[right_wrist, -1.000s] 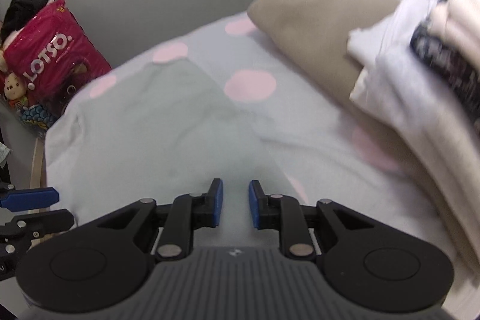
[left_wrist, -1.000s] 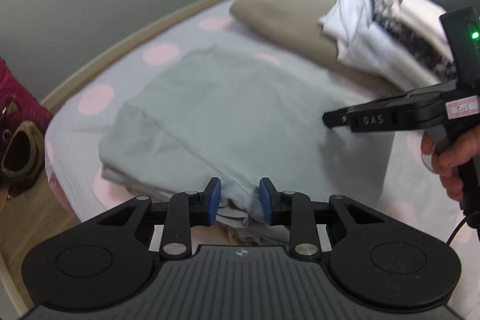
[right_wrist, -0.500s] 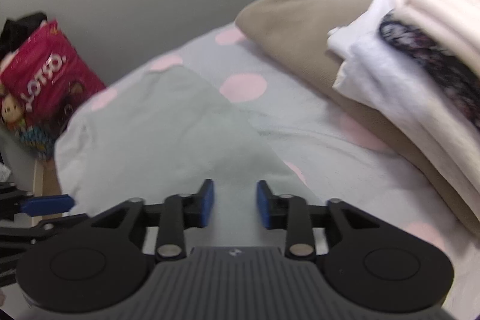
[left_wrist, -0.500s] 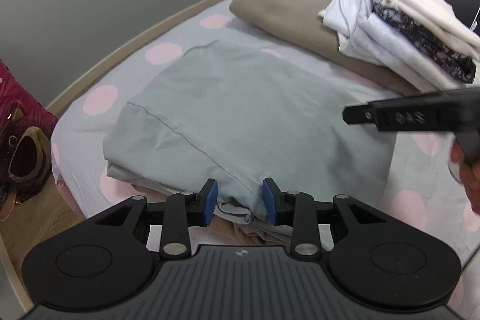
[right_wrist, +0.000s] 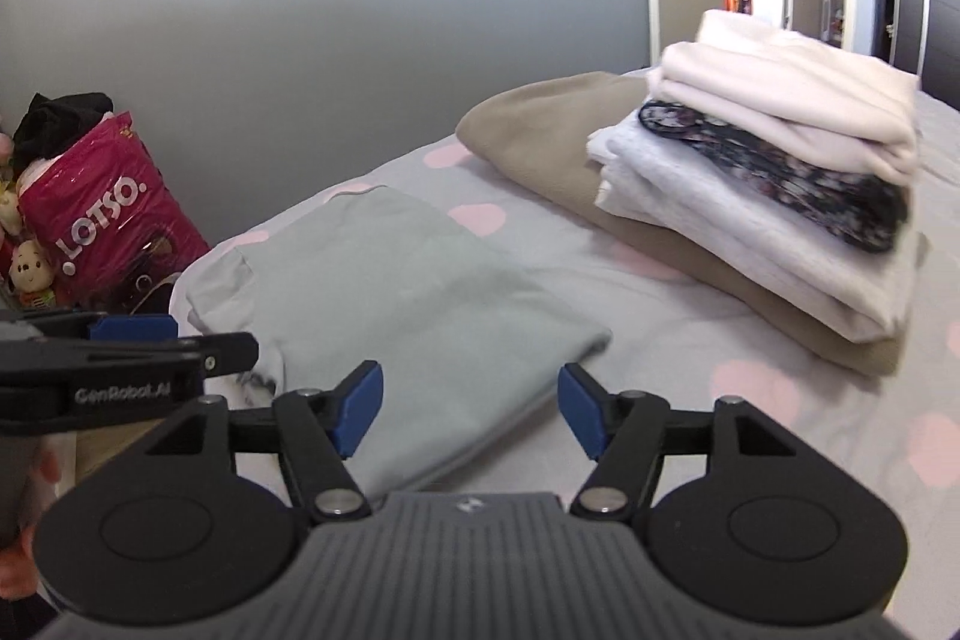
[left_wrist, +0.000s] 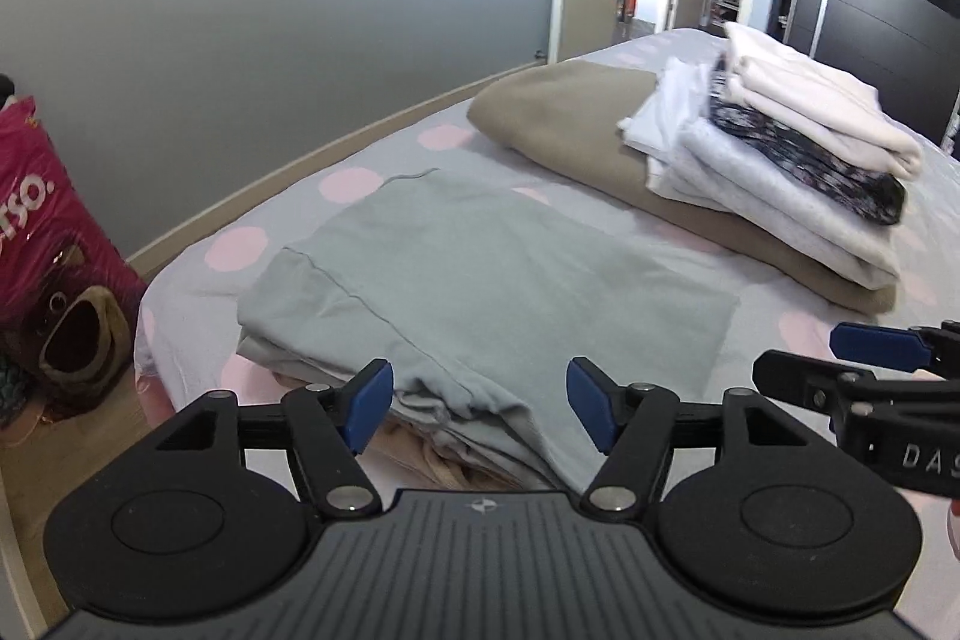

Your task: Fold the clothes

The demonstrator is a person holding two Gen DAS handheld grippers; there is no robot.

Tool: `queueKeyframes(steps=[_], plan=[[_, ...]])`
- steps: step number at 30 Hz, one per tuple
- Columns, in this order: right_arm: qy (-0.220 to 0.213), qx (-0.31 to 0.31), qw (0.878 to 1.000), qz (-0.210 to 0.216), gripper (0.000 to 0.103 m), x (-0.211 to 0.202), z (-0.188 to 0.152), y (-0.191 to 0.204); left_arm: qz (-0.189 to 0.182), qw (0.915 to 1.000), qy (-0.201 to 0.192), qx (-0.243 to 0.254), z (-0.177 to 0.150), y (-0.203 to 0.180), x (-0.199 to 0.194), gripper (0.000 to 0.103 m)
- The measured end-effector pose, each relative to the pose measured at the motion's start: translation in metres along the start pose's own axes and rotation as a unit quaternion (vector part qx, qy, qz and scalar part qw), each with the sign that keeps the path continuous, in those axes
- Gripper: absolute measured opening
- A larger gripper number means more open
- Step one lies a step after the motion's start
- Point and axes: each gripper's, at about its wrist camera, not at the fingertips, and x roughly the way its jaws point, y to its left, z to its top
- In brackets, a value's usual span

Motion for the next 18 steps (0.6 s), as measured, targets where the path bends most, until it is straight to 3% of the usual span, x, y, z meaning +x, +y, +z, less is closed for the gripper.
queueKeyframes(steps=[5,18], plan=[[-0.014,0.023,0.999,-0.023,0.069,-0.027,-0.025,-0.002,0.009,0.9995,-0.029,0.011,-0.016,-0.016,-0.02,0.063],[-0.007,0.073,0.996,-0.047,0.069,-0.066,-0.075,-0.009,-0.018,0.9986,-0.036,0.033,-0.048,-0.045,-0.044,0.063]])
